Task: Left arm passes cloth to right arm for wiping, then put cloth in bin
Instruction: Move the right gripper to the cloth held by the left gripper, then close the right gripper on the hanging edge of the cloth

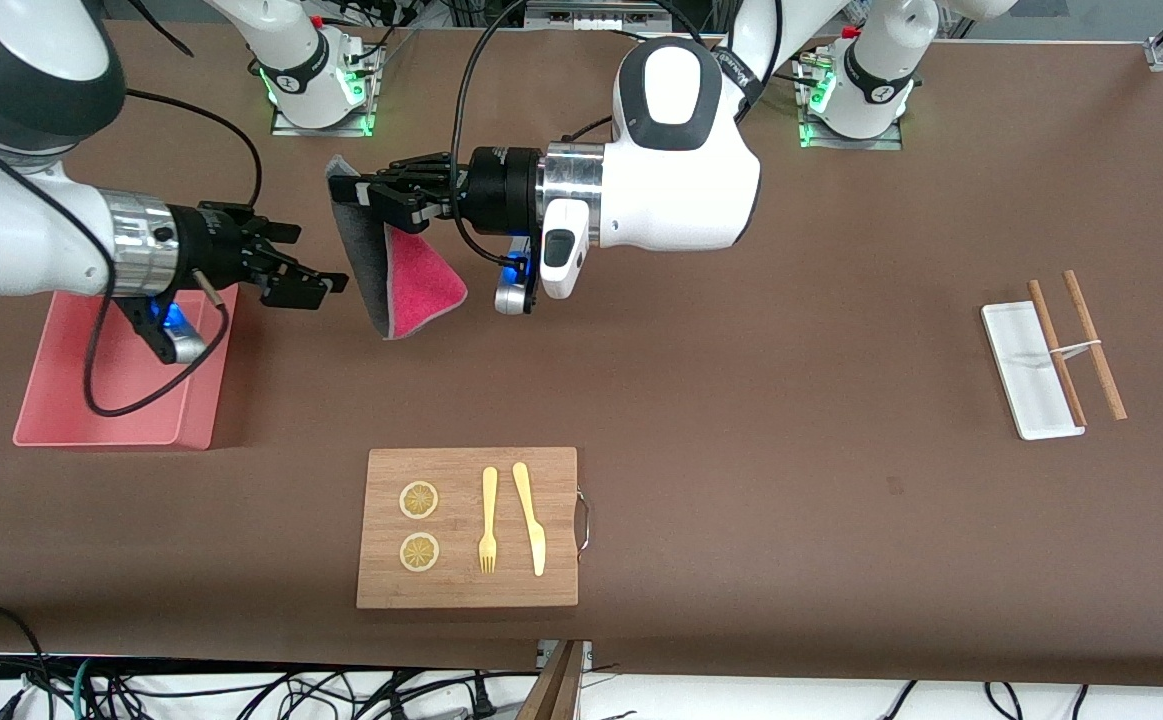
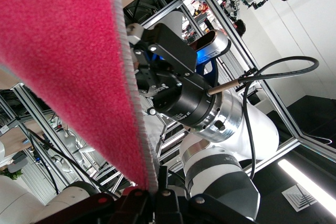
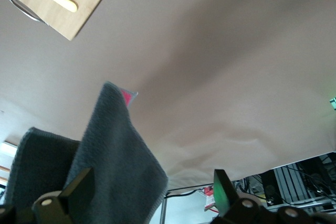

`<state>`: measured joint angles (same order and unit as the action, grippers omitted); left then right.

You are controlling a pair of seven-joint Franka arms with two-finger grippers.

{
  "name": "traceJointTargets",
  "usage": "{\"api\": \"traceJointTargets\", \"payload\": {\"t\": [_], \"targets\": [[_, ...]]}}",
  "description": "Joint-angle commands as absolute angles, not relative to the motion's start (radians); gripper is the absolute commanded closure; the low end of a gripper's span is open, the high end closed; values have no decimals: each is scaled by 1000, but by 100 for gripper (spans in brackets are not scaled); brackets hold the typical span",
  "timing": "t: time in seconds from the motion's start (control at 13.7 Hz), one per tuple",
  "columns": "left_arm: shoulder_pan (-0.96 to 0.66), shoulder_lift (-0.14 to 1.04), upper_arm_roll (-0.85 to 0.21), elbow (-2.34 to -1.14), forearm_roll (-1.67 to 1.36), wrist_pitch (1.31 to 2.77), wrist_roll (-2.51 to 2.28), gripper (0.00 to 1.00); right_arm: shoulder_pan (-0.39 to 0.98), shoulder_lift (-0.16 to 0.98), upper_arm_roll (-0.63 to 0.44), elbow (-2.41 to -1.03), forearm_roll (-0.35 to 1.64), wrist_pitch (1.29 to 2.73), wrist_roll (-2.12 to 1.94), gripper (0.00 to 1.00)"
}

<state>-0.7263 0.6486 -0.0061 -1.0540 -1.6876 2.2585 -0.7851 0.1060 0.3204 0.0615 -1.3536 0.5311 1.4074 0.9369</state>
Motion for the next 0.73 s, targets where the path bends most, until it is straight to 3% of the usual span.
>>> {"api": "traceJointTargets", "payload": {"t": [0.0, 0.66], "targets": [[-736, 637, 5, -1069, -1709, 2264, -756, 100, 95, 330, 71, -1328, 551, 1428, 945, 0], [-729, 635, 5, -1077, -1709, 2261, -756, 100, 130, 360, 81, -1328, 614, 1540, 969, 0]]}}
